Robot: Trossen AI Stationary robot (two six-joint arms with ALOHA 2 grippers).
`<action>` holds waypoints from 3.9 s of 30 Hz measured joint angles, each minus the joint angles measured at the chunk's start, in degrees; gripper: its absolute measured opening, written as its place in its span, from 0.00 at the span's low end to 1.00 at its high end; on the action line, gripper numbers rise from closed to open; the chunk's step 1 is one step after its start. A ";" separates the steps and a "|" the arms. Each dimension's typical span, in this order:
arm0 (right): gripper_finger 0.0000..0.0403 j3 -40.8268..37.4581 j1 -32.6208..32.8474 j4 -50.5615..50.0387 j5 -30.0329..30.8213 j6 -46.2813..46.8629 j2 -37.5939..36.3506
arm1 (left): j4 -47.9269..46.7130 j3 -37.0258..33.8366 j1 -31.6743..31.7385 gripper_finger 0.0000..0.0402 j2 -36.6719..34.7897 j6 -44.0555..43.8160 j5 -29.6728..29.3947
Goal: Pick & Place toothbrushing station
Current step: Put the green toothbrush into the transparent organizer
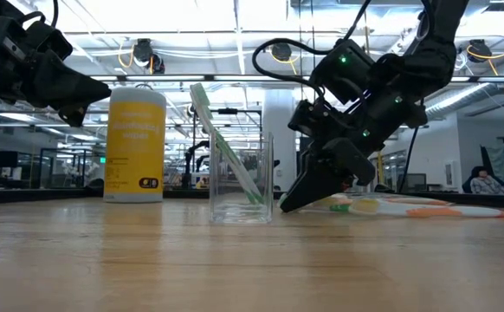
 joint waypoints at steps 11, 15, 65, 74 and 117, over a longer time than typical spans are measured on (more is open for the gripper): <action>0.09 -0.31 0.06 -1.84 -0.09 -0.13 -5.32 | 0.00 0.01 0.01 0.12 0.00 0.02 0.00; 0.09 -0.20 0.06 -1.62 -0.14 -0.09 -8.37 | 0.00 0.02 0.00 0.12 0.00 0.02 0.02; 0.07 -0.02 0.04 -6.18 -0.33 -1.12 -16.84 | 0.00 0.02 0.02 0.12 0.00 0.02 0.02; 0.07 0.02 0.04 -10.61 -0.05 -1.35 -21.53 | 0.00 0.01 0.01 0.12 0.00 0.02 0.02; 0.06 -14.53 0.02 22.59 -1.94 5.00 -30.27 | -0.01 0.02 0.02 0.12 0.00 0.02 0.02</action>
